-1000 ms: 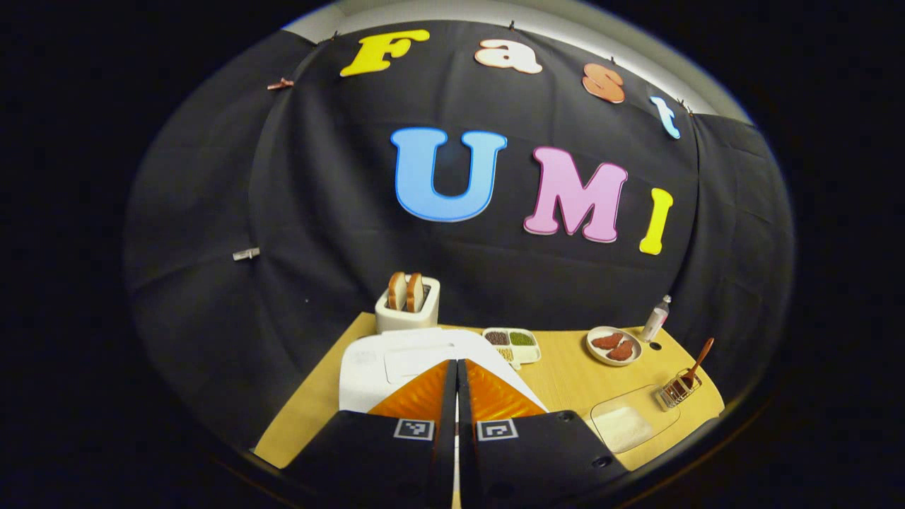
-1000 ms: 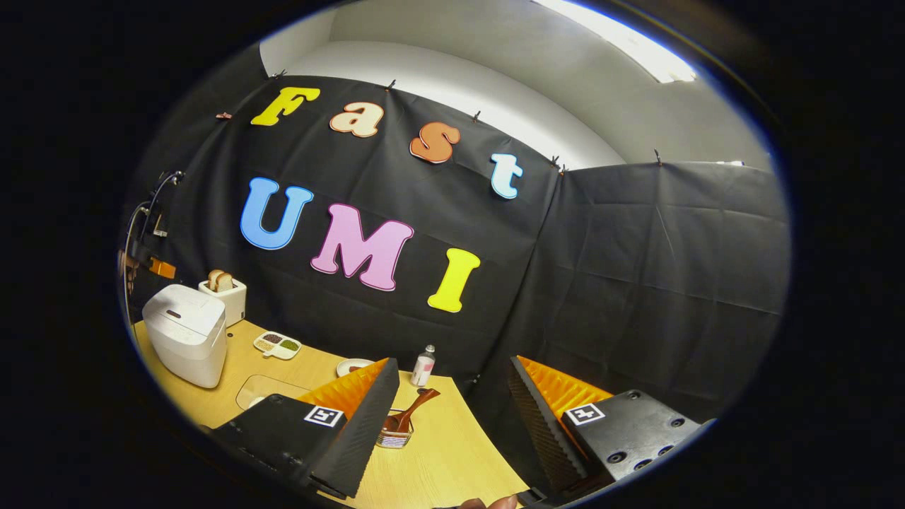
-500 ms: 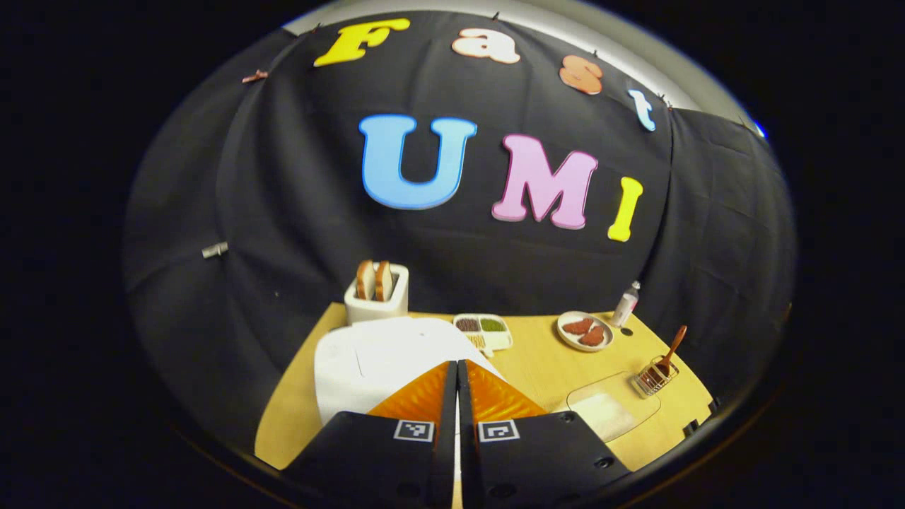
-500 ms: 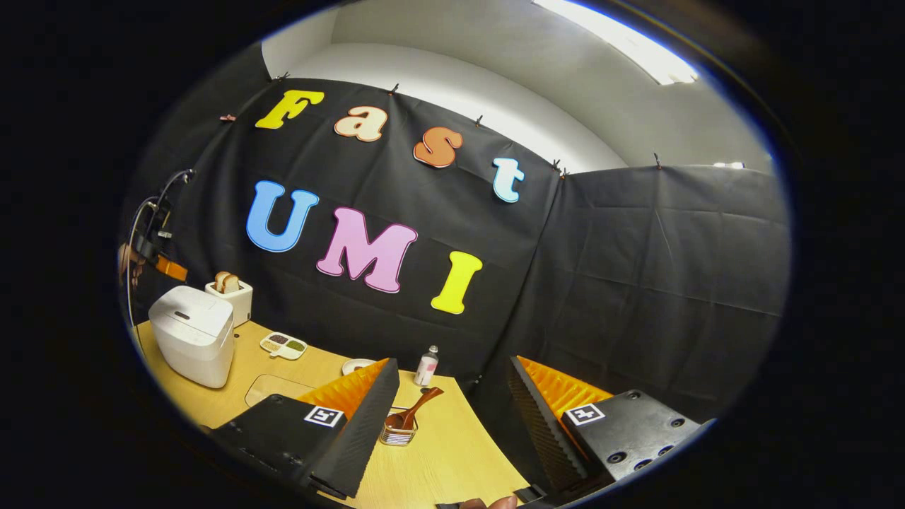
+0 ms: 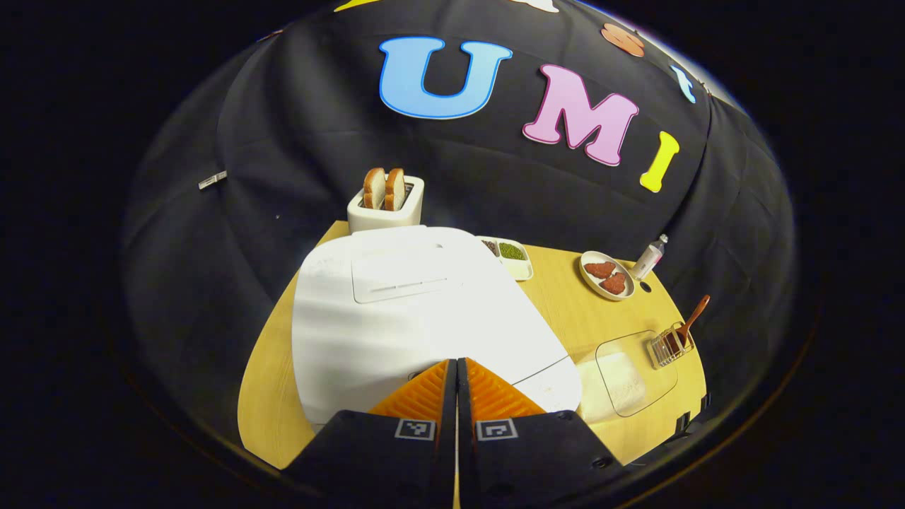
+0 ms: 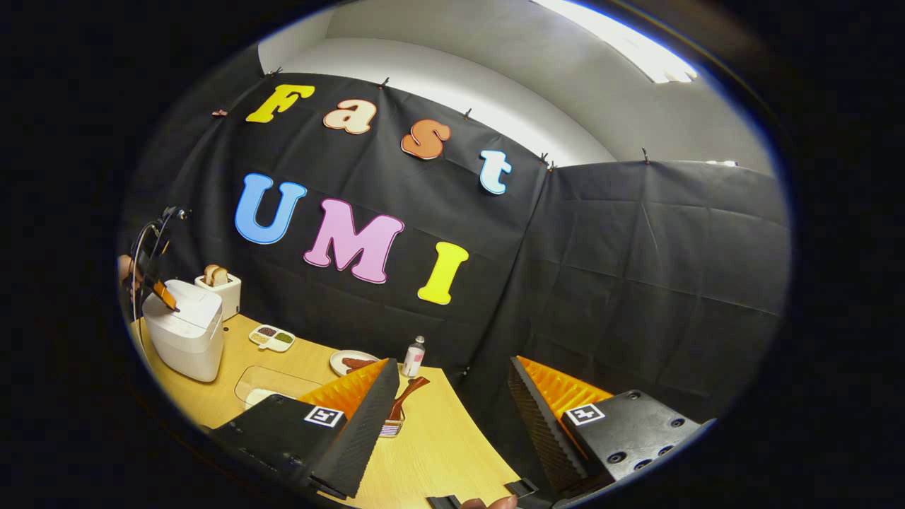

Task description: Close the left gripper, press the button to open the rice cooker; take a wooden spoon from the chopstick holder with the right hand, scoop a spoonful of rice and pour it into the rice cooker, then put the wooden spoon back into the chopstick holder.

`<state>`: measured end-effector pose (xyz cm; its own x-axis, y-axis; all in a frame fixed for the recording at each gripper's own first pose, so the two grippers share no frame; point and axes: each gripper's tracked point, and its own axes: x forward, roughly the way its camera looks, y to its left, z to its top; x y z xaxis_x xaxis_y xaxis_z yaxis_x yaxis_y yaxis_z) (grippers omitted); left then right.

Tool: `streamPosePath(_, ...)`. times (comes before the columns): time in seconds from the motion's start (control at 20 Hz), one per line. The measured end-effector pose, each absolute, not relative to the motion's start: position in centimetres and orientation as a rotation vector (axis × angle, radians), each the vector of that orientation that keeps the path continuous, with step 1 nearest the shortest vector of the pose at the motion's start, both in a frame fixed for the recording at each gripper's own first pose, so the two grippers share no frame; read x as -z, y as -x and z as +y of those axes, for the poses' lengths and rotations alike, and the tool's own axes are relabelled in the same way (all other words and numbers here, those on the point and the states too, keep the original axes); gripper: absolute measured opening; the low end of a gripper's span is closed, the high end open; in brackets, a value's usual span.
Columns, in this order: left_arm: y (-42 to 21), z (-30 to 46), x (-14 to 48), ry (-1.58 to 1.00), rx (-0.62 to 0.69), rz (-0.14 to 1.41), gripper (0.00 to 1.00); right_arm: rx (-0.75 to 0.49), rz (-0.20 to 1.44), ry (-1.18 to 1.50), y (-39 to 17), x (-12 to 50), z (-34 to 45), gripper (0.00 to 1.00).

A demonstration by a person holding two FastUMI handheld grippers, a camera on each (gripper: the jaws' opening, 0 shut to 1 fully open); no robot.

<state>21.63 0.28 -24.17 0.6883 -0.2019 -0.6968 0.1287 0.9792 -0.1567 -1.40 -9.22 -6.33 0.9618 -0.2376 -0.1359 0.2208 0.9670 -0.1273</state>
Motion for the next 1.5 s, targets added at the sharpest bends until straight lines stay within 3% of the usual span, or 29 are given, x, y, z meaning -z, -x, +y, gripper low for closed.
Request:
streamPosePath(0.4, -21.7, 0.4, 23.3, 0.036, 0.174, 0.799, 0.08, 0.229, 0.154, 0.126, 1.4, 6.6, -9.1, 0.98)
streamPosePath(0.8, -23.9, 1.6, 12.5, -0.071, 0.091, 0.392, 0.09, 0.207, 0.148, 0.11, 1.3, 7.0, -9.2, 0.98)
streamPosePath(0.85, -23.7, 1.6, 11.1, -0.086, 0.08, 0.337, 0.13, 0.2, 0.146, 0.107, 1.1, 7.1, -9.3, 0.98)
streamPosePath(0.9, -23.2, 1.6, 9.6, -0.097, 0.071, 0.29, 0.44, 0.191, 0.145, 0.101, 0.8, 7.2, -9.4, 0.98)
streamPosePath(1.0, -22.0, 1.0, 7.3, -0.084, 0.059, 0.199, 0.79, 0.166, 0.15, 0.085, -0.1, 7.8, -9.5, 0.98)
streamPosePath(1.2, -18.1, -0.7, 4.6, -0.022, 0.005, 0.104, 0.95, 0.081, 0.144, 0.045, -3.8, 9.8, -10.3, 0.98)
streamPosePath(1.5, -12.1, -6.3, 4.7, 0.029, -0.063, 0.133, 0.96, -0.096, 0.234, -0.128, -11.3, 19.2, -11.3, 0.98)
